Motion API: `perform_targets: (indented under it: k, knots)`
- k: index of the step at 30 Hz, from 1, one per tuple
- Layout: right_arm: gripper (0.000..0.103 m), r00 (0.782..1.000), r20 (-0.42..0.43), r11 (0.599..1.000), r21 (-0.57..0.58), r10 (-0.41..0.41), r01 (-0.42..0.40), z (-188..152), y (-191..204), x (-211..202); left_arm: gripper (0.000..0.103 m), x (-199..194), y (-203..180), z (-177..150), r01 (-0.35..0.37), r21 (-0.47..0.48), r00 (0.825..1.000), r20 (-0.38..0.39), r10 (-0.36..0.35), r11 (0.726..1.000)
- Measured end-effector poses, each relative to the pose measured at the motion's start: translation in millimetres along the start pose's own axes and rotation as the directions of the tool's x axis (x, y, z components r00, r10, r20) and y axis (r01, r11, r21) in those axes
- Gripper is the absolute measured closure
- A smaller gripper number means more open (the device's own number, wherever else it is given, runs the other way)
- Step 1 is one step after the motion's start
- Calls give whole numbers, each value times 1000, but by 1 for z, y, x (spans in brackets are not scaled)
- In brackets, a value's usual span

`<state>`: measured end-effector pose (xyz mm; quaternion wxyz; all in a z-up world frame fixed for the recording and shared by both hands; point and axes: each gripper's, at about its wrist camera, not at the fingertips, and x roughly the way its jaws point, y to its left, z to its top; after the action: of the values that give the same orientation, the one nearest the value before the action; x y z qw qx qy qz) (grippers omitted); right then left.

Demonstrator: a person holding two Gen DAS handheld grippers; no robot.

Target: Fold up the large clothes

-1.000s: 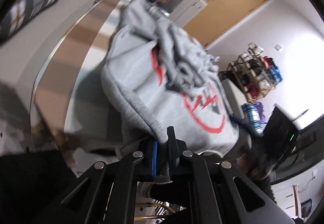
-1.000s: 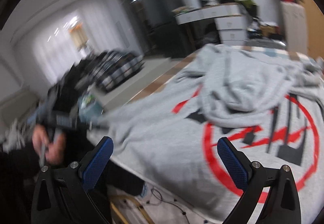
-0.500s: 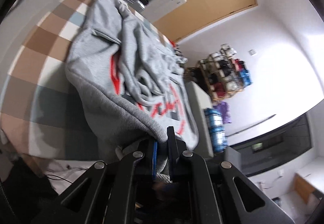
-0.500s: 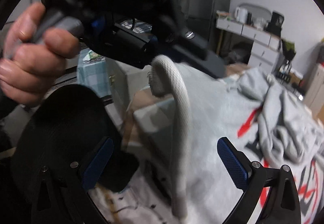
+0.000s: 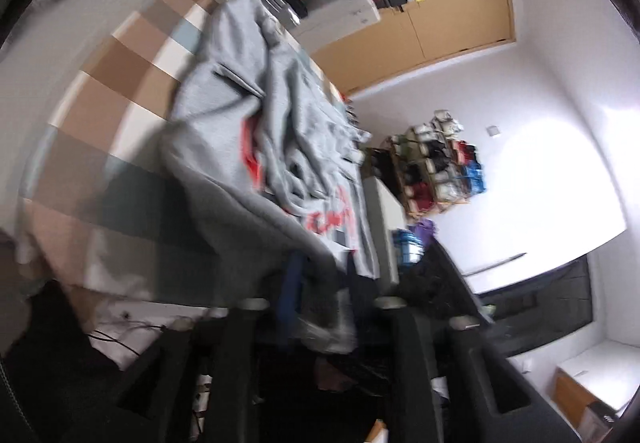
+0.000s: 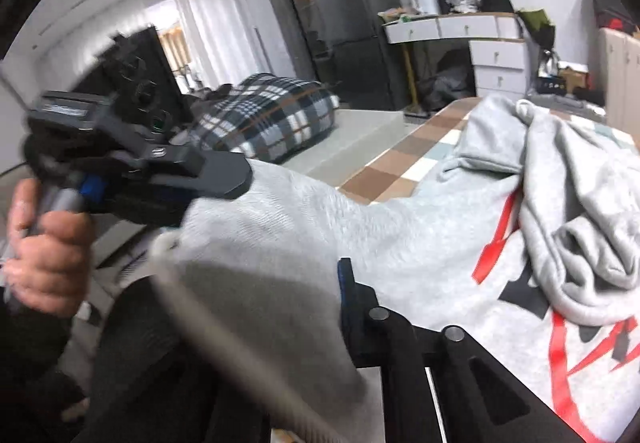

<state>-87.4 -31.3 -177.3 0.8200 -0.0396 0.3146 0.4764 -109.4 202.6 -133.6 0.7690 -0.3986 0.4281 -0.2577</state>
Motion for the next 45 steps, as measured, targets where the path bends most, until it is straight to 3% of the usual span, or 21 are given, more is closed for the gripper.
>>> perform_targets:
  k: [2,3,6,12,16,18,21,26,28,29,30,31,32,35,36,38,40,44,45]
  knots:
    - [94,1000,2,1000,-3,22,-22,-1,3,-5,20,-5,3,-4,-83,-22,996,37,84,996]
    - [94,1000,7,1000,-4,23,-23,-1,3,-7,20,-10,7,-7,-94,-41,993,67,96,995]
    - [94,999,25,1000,24,20,-21,0,1,-13,20,-2,13,-8,-109,-40,993,31,111,993]
    - [94,998,46,998,29,50,-52,4,3,-23,20,34,15,-9,41,-52,996,-77,-45,998]
    - [94,999,13,998,-32,45,-44,-1,15,-23,20,39,8,0,108,-52,993,-46,-110,993]
    - [94,999,-7,996,-77,35,-36,-5,23,-20,20,53,11,2,120,-73,986,-110,-128,990]
    - [94,999,-35,991,-130,28,-32,-11,31,-17,20,63,21,-2,77,-126,985,-145,-95,989]
    - [90,999,-34,990,-134,25,-29,-12,30,-18,21,62,26,-17,132,-162,973,-168,-160,978]
    - [82,998,-62,991,-126,28,-36,-14,29,-16,35,56,28,-19,156,-182,969,-162,-186,971]
    - [71,996,-87,991,-123,36,-46,-16,30,-14,59,54,29,-20,165,-183,966,-168,-196,969]
    - [52,992,-113,991,-119,53,-67,-19,31,-15,82,54,29,-20,161,-181,966,-172,-192,970]
    - [44,991,-117,990,-116,64,-78,-22,32,-18,91,58,28,-21,147,-175,968,-175,-178,973]
    - [36,992,-109,991,-112,66,-78,-24,33,-22,98,58,29,-23,126,-174,970,-185,-158,977]
    - [11,998,-60,1000,-9,26,-26,-40,26,-44,99,65,34,-27,120,-224,967,-195,-165,967]
    - [10,999,-45,998,63,29,-27,-48,19,-52,99,64,35,-28,122,-233,966,-194,-169,965]
    - [9,997,-1,971,227,74,-72,-67,8,-67,100,59,33,-28,135,-253,964,-191,-186,958]
    - [2,987,62,907,389,150,-162,-89,-1,-76,101,54,29,-26,162,-267,958,-188,-216,950]
    - [0,919,252,662,638,304,-394,-131,-9,-61,101,51,14,-23,213,-283,944,-187,-271,935]
    - [0,891,310,580,678,331,-451,-139,-11,-51,101,51,11,-23,219,-279,943,-185,-276,935]
